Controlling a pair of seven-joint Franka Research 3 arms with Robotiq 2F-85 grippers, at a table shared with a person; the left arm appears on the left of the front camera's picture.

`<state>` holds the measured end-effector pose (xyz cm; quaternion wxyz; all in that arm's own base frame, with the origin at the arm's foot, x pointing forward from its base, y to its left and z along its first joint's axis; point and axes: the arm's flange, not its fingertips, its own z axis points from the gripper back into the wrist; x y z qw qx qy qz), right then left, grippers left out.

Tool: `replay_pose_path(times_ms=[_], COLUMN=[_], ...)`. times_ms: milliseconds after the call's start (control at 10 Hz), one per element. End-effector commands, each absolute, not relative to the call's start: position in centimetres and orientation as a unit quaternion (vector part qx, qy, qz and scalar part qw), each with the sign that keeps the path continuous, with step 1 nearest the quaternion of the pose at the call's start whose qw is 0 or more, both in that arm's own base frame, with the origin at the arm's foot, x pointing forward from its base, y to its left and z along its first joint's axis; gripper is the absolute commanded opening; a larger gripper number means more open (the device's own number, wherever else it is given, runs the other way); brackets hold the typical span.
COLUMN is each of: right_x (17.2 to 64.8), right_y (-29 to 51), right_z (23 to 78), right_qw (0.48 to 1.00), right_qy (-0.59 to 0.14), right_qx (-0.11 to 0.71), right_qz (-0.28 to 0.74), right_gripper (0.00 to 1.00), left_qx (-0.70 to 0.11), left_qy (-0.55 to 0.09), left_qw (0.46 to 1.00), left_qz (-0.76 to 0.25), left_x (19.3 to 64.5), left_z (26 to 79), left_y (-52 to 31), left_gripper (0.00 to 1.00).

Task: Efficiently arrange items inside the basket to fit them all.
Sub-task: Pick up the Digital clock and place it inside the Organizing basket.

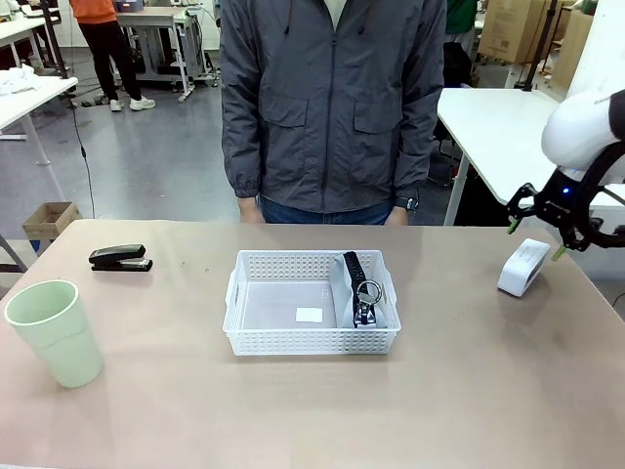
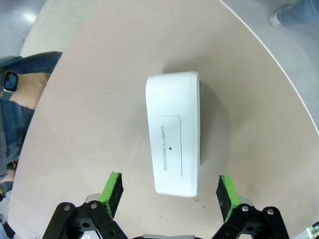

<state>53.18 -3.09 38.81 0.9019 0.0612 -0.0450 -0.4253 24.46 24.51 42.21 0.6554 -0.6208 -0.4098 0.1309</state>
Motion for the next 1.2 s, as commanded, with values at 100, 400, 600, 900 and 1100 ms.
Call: replay_pose_path(times_ms=[100,400,600,900,1100], right_x=[54.0,55.1,55.1,55.4,55.5], right_y=[-2.9,-2.9,-3.0,-3.1,-3.0], right_z=[35.8,32.9,32.3,32.3,32.1], right_qw=[0.913,0.911,0.911,0.905,0.904], right_qy=[-0.042,-0.033,-0.031,-0.032,-0.038], right_qx=[0.034,0.025,0.029,0.021,0.014], right_qz=[-0.405,-0.410,-0.411,-0.423,-0.426], right_gripper=[1.00,1.00,1.00,1.00,1.00], left_qx=[-0.621,-0.621,-0.621,-0.621,-0.621], left_qy=[-0.417,-0.417,-0.417,-0.417,-0.417], left_qw=[0.651,0.651,0.651,0.651,0.651], left_qz=[0.123,0.123,0.123,0.123,0.123], left_x=[24.4,24.4,24.4,24.4,24.4], left_z=[42.4,42.4,42.4,42.4,42.4], left_y=[24.5,24.5,24.5,24.5,24.5], left_gripper=[1.00,1.00,1.00,1.00,1.00])
